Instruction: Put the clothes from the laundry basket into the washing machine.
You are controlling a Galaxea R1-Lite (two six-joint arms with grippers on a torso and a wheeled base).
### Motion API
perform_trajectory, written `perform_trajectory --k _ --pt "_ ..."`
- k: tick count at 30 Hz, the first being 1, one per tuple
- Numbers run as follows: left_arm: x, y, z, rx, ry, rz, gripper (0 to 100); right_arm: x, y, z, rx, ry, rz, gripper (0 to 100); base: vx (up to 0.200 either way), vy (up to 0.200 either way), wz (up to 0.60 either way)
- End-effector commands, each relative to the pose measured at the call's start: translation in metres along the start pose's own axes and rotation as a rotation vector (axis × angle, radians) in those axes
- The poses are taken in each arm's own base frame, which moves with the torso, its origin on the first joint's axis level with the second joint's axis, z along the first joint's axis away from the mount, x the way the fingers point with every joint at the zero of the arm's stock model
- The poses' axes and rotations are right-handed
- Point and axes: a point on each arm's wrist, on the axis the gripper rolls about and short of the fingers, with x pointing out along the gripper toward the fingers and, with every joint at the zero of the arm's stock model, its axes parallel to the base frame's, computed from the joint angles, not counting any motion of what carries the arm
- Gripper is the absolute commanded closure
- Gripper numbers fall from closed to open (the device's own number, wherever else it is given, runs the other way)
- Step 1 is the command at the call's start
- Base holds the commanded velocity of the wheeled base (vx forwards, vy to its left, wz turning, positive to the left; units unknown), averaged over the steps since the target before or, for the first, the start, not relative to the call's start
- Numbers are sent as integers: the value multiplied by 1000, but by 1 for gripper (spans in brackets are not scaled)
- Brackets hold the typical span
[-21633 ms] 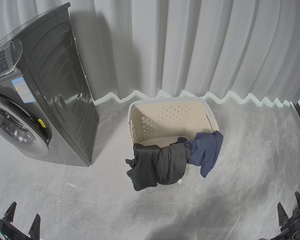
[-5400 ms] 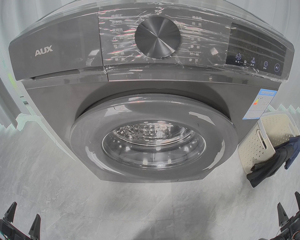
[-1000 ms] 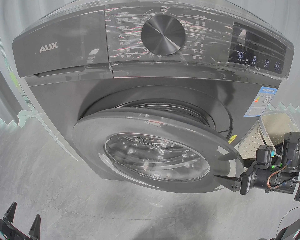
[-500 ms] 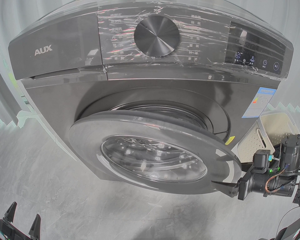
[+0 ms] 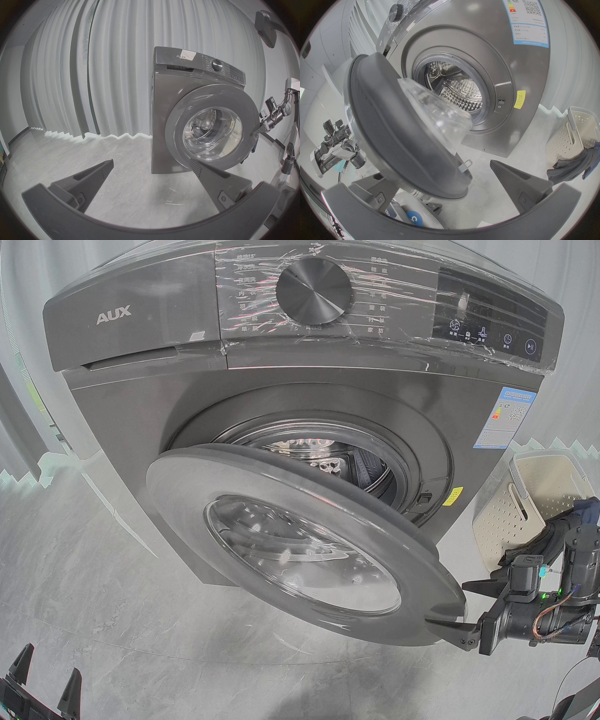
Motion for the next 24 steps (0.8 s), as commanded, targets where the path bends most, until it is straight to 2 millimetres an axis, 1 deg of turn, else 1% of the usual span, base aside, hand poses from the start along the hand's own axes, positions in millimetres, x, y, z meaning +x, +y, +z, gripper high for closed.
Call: perform_trajectory --k 1,3,9,21,24 --pt "0 0 -4 -1 -4 0 0 -2 -1 4 1 -24 -4 0 0 0 0" --pt "0 0 -4 -1 -4 0 0 -2 0 7 0 -31 -2 0 0 0 0" --pt "0 0 -4 1 -4 0 0 0 1 7 -2 -26 5 0 0 -200 0" --pt "0 0 -4 1 -4 -2 0 1 2 7 -3 -22 12 0 0 0 0" --pt "0 0 -4 1 -4 -2 0 2 2 7 -4 -21 21 0 -200 0 0"
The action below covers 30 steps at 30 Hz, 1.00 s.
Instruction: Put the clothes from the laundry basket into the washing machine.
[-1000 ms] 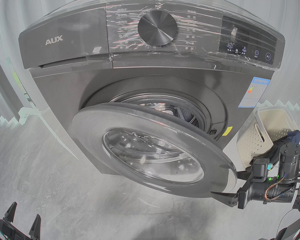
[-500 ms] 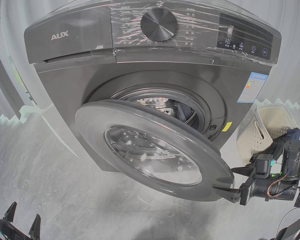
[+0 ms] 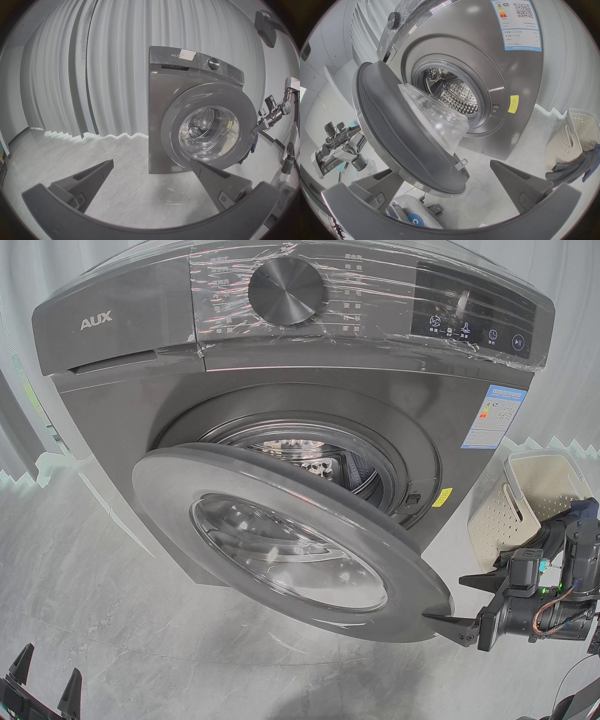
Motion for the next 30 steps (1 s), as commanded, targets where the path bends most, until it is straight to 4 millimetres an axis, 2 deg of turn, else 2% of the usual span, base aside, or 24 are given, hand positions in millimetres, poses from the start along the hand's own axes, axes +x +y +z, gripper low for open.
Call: perform_trajectory --k 1,6,13,19,30 --pt "0 0 -4 0 -4 0 0 0 1 0 -1 0 11 0 -200 0 0" --pt "0 0 -5 0 -3 0 0 1 4 -1 -7 7 32 0 -200 0 0" --pt "0 0 -4 0 -4 0 0 15 6 0 -12 23 60 0 0 0 0" --pt "0 0 -4 0 -4 2 0 23 13 8 -32 -35 103 0 0 0 0" --pt "0 0 -4 0 -4 2 0 10 18 -3 -39 -25 156 0 0 0 0"
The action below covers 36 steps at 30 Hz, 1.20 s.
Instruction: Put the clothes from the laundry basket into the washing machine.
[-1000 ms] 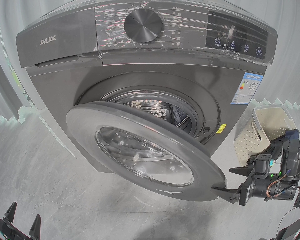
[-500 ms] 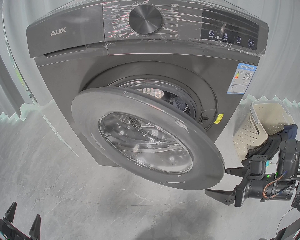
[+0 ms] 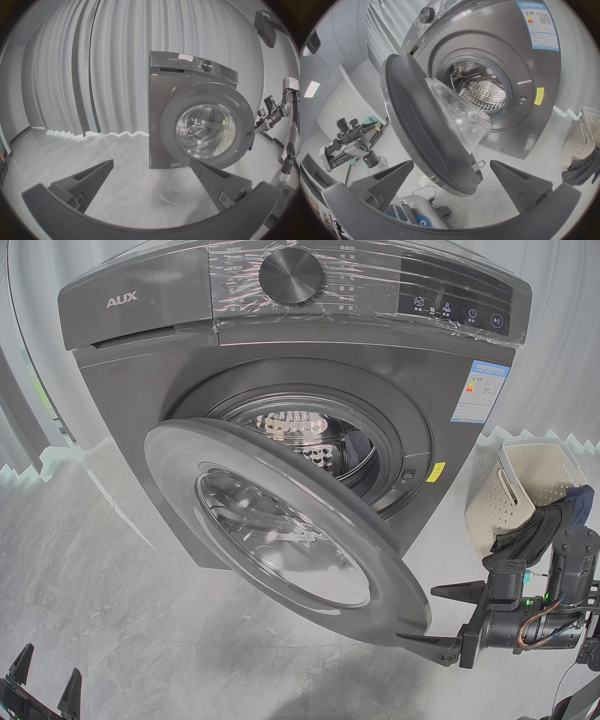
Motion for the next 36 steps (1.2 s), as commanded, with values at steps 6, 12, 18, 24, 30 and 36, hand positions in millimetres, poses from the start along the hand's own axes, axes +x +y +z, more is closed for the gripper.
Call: perform_trajectory --k 6,12,18,24,30,36 --pt "0 0 -4 1 -4 -1 0 4 -6 11 4 -35 -49 0 -100 0 0" --pt "0 0 -5 1 -2 -1 0 14 -4 12 -1 -15 -27 0 -100 0 0" --pt "0 0 -4 1 -4 -1 0 18 1 9 -5 1 2 0 0 0 0" --pt "0 0 -4 1 -4 -1 0 16 3 7 -6 6 14 0 0 0 0" --pt "0 0 -5 1 -2 -1 0 -1 2 1 -2 -11 -5 0 0 0 0" --pt "0 0 -4 1 -4 -1 0 -28 -23 -4 41 -56 -157 0 0 0 0"
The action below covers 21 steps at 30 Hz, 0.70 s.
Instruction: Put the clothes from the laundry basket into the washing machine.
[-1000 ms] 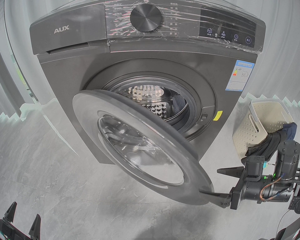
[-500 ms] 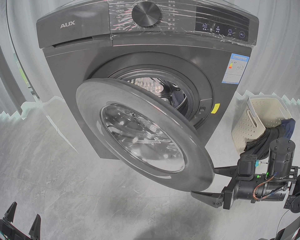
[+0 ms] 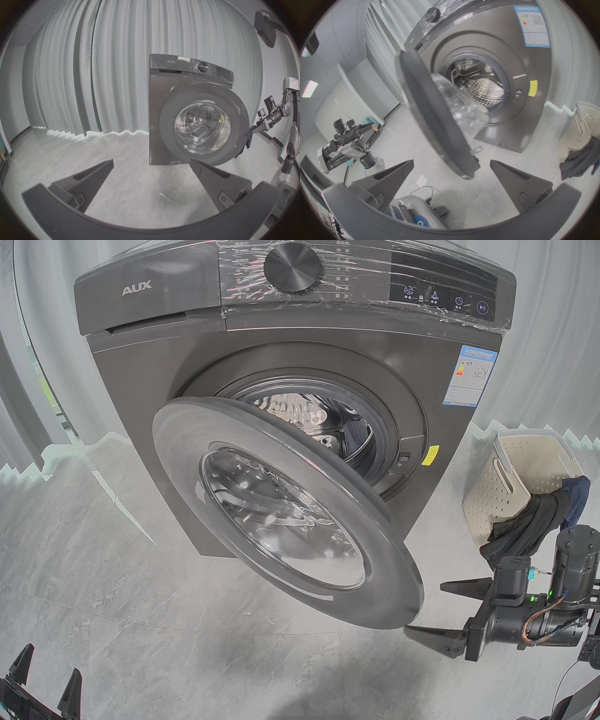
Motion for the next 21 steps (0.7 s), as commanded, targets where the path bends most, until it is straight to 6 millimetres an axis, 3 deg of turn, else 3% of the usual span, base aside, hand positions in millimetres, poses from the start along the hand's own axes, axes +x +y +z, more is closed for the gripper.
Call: perform_trajectory --k 1,5,10,17,21 --pt "0 0 -4 0 -4 0 0 -24 -18 -2 29 -52 -110 0 0 0 0" --pt "0 0 -5 0 -3 0 0 -45 -33 2 58 -119 -174 0 0 0 0" --pt "0 0 -5 0 -3 0 0 -41 -42 11 67 -135 -196 0 0 0 0" --pt "0 0 -5 0 -3 0 0 8 -63 15 103 -43 -253 0 0 0 0" --pt "0 0 -5 -2 -3 0 0 27 -65 15 100 -30 -238 0 0 0 0"
